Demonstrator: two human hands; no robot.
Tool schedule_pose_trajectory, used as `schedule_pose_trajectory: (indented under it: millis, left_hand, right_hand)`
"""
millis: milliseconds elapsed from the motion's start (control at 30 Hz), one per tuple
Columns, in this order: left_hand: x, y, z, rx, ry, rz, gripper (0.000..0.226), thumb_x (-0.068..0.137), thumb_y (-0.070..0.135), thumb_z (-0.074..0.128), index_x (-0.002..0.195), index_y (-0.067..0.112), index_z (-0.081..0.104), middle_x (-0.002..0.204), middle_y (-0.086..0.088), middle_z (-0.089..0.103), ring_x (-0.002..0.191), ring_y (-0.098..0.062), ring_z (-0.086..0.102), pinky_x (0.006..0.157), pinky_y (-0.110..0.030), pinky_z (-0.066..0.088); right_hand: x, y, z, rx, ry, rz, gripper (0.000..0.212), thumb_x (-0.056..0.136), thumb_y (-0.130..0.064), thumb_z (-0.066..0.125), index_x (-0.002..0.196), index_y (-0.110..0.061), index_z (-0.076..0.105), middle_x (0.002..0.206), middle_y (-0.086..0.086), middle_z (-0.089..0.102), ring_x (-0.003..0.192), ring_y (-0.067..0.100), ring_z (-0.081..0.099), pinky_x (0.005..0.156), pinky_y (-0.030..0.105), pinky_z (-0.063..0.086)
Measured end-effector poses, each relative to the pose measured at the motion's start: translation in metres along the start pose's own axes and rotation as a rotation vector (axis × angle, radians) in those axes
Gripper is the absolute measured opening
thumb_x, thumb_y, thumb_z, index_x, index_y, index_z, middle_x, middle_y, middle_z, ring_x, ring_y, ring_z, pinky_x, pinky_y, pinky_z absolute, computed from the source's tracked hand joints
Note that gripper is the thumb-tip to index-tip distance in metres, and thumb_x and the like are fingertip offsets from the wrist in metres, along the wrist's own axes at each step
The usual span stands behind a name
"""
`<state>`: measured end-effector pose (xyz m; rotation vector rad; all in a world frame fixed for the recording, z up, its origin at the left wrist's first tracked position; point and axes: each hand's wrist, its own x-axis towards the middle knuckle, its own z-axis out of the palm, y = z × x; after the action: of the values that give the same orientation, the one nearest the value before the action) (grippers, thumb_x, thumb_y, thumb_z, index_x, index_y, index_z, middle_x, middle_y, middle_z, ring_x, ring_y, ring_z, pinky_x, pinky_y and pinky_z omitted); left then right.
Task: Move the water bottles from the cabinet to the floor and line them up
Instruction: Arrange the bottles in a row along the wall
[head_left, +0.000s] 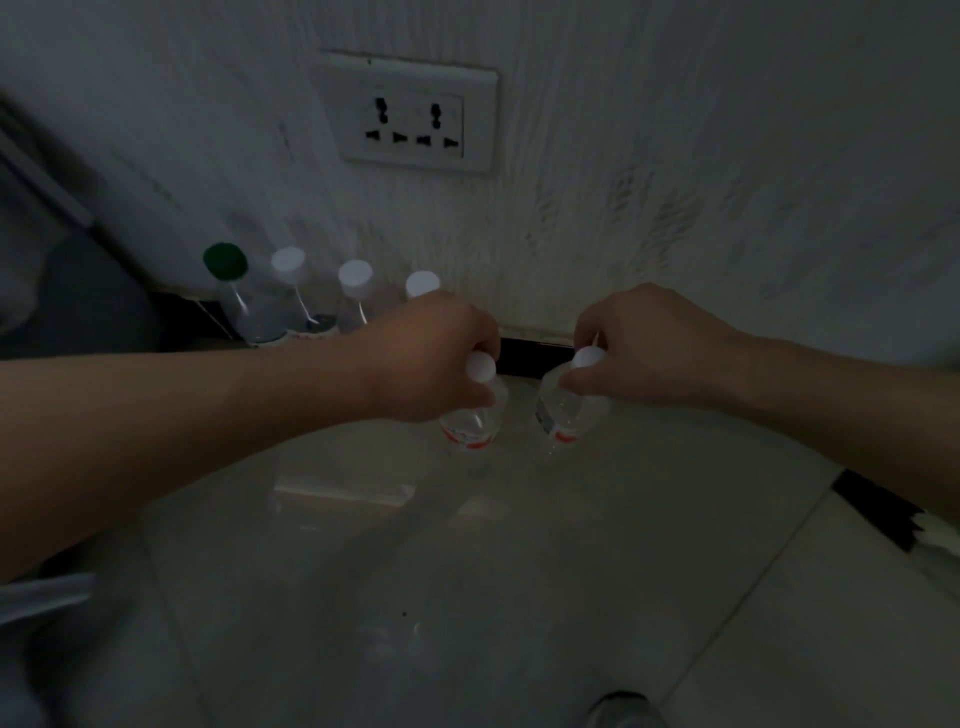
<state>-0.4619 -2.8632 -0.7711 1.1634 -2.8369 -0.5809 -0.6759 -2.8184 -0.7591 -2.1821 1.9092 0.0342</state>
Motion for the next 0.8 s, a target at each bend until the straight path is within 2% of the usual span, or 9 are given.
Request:
schedule_pose_trajectory:
  millis: [133,267,400,467,567,633,733,800]
  left_hand:
    - [0.003,-0.001,0.004,-0.022,0.005,0.007,0.029,0.076,0.035,0.075,0.099,0.019,0.066,0.088,0.005,0.064,0.078,-0.01,0.055,0.064,-0.023,0.036]
    - [0.003,-0.001,0.004,-0.009,0.007,0.008,0.035,0.075,0.035,0.076,0.105,0.02,0.066,0.096,0.003,0.066,0.082,-0.011,0.057,0.068,-0.023,0.04]
    - [0.0,-0.001,0.003,-0.029,-0.011,0.0,0.039,0.074,0.03,0.077,0.11,0.021,0.065,0.101,0.005,0.065,0.083,-0.008,0.052,0.064,-0.019,0.036]
    - [-0.002,-0.001,0.001,-0.036,-0.023,-0.008,0.042,0.074,0.028,0.077,0.113,0.022,0.064,0.105,0.005,0.063,0.088,-0.009,0.054,0.07,-0.021,0.039]
    - [-0.003,-0.002,-0.002,-0.035,-0.032,-0.014,0.045,0.074,0.028,0.078,0.116,0.025,0.063,0.101,0.01,0.059,0.085,-0.006,0.051,0.07,-0.022,0.039]
    - [-0.002,-0.003,-0.005,-0.048,-0.041,0.001,0.045,0.074,0.027,0.077,0.117,0.025,0.062,0.094,0.015,0.053,0.08,-0.003,0.05,0.065,-0.017,0.038]
    - [-0.004,-0.003,-0.009,-0.068,-0.057,0.019,0.043,0.076,0.024,0.076,0.117,0.027,0.063,0.087,0.023,0.048,0.074,0.004,0.048,0.06,-0.003,0.034]
    - [-0.004,-0.005,-0.008,-0.064,-0.051,0.048,0.041,0.077,0.025,0.076,0.116,0.028,0.064,0.093,0.024,0.052,0.077,0.005,0.047,0.063,-0.002,0.032]
  right_hand:
    - [0.001,0.006,0.004,-0.02,0.012,0.005,0.032,0.075,-0.051,0.064,0.084,-0.021,0.069,0.081,0.001,0.068,0.075,0.019,0.061,0.068,0.033,0.052]
    - [-0.002,0.014,0.009,-0.02,0.02,-0.003,0.034,0.077,-0.053,0.06,0.085,-0.021,0.069,0.08,0.0,0.069,0.074,0.02,0.061,0.066,0.031,0.05]
    - [-0.005,0.017,0.012,-0.042,0.047,-0.041,0.035,0.078,-0.054,0.059,0.087,-0.022,0.069,0.082,0.0,0.069,0.076,0.021,0.061,0.065,0.03,0.046]
    - [-0.005,0.018,0.011,-0.044,0.042,-0.053,0.035,0.077,-0.056,0.06,0.088,-0.023,0.068,0.084,0.0,0.069,0.079,0.021,0.062,0.066,0.03,0.046]
    - [-0.007,0.018,0.007,-0.003,0.024,-0.087,0.039,0.075,-0.055,0.062,0.097,-0.024,0.068,0.091,-0.002,0.068,0.082,0.018,0.061,0.071,0.031,0.048]
    - [-0.009,0.019,0.004,0.02,-0.008,-0.109,0.044,0.073,-0.052,0.063,0.107,-0.024,0.066,0.099,-0.003,0.065,0.087,0.017,0.06,0.076,0.031,0.047]
    - [-0.011,0.023,0.002,0.032,-0.071,-0.147,0.052,0.072,-0.045,0.071,0.119,-0.026,0.061,0.11,-0.004,0.061,0.097,0.015,0.059,0.083,0.03,0.046]
    - [-0.011,0.027,0.003,0.024,-0.105,-0.176,0.053,0.07,-0.039,0.071,0.121,-0.027,0.06,0.113,-0.003,0.061,0.1,0.016,0.059,0.086,0.033,0.047]
